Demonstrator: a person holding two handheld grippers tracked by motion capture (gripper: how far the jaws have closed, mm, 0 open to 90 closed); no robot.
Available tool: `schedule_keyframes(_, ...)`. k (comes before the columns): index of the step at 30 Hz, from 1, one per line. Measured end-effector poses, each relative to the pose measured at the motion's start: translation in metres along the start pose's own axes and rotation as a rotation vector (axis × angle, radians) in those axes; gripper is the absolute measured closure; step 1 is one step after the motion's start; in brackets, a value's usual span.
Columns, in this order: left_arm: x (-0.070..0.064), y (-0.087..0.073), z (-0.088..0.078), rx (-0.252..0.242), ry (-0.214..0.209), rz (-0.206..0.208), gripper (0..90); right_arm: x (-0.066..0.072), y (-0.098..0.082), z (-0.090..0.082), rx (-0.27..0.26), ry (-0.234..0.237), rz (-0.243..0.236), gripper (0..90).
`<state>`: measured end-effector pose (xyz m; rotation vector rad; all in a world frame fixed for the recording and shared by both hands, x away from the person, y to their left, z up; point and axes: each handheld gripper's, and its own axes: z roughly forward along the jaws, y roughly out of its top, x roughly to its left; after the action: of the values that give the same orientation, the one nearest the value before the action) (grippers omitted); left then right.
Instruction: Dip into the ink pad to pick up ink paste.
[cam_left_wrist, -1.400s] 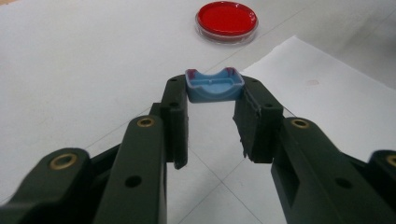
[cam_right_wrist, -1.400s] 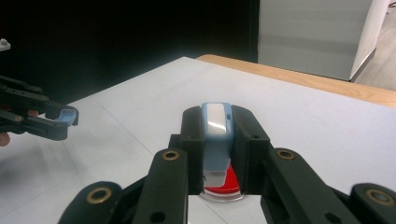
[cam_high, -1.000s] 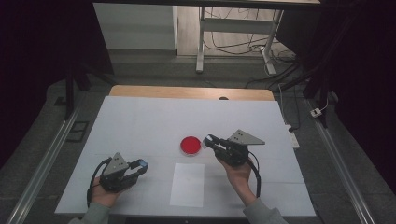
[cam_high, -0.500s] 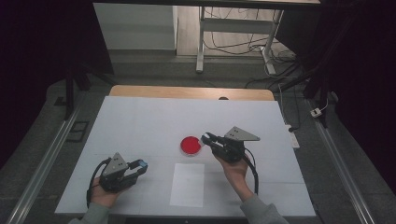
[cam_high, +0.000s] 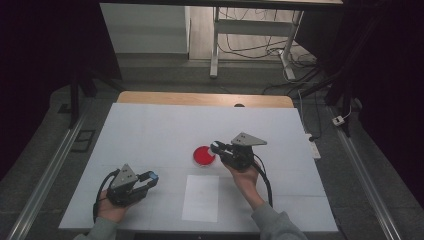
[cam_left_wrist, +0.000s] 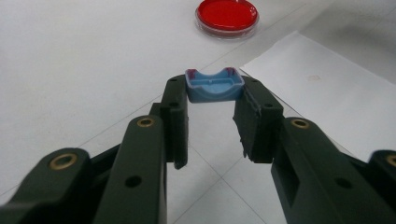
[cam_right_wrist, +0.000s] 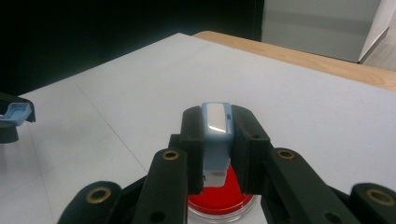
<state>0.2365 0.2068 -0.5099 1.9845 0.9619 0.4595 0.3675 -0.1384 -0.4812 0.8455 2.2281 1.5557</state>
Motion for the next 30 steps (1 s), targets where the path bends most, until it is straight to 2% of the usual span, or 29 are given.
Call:
schedule_keyframes(13, 0.001, -0.001, 0.0, 0.002, 0.002, -0.002, 65.9, 0.001, -0.002, 0.023, 0.044, -0.003, -0.024, 75.1)
schedule_keyframes(30, 0.001, -0.001, 0.0, 0.004, 0.004, -0.002, 65.9, 0.0, -0.008, 0.036, 0.114, -0.037, -0.062, 75.0)
